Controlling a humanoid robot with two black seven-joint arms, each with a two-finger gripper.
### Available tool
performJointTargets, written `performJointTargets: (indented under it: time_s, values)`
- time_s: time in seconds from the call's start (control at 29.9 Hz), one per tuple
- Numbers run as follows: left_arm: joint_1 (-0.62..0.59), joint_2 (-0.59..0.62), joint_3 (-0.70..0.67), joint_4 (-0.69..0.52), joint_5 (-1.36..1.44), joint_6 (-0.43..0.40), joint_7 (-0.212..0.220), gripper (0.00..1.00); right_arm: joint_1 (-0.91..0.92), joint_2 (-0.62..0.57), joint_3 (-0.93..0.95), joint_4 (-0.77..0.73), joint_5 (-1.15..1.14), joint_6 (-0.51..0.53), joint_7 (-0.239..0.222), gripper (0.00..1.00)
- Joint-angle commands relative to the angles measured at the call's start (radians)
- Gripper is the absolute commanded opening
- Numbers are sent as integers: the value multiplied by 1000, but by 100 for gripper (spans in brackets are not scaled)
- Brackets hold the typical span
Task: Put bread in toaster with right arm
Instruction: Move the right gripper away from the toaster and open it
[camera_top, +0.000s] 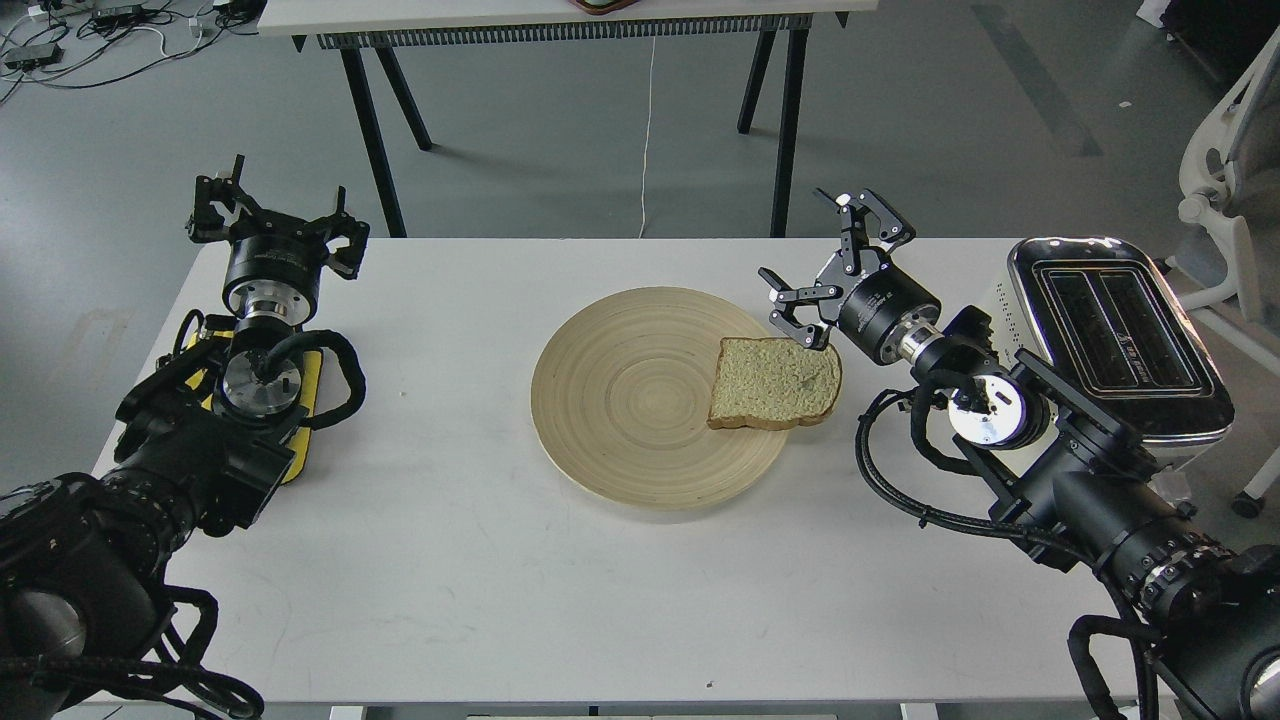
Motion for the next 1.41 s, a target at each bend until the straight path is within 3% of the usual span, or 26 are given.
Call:
performJointTargets:
  time_s: [0.0, 0.4, 0.77, 1.07, 1.37]
  values:
    - [0, 0, -2, 0, 0, 0, -1, 100, -3, 1, 0, -9, -1, 17, 0, 100]
    - [0, 0, -3, 0, 0, 0, 0, 100, 4, -9, -2, -9, -5, 16, 0, 100]
    - [0, 0, -3, 0, 0, 0, 0, 100, 85, -93, -147, -8, -11, -18, 6, 100]
    - [0, 0, -3, 0, 0, 0, 0, 100, 119, -107, -213, 17, -215, -200, 8, 100]
    - [0, 0, -3, 0, 0, 0, 0, 100, 111, -177, -287, 138, -407, -424, 8, 100]
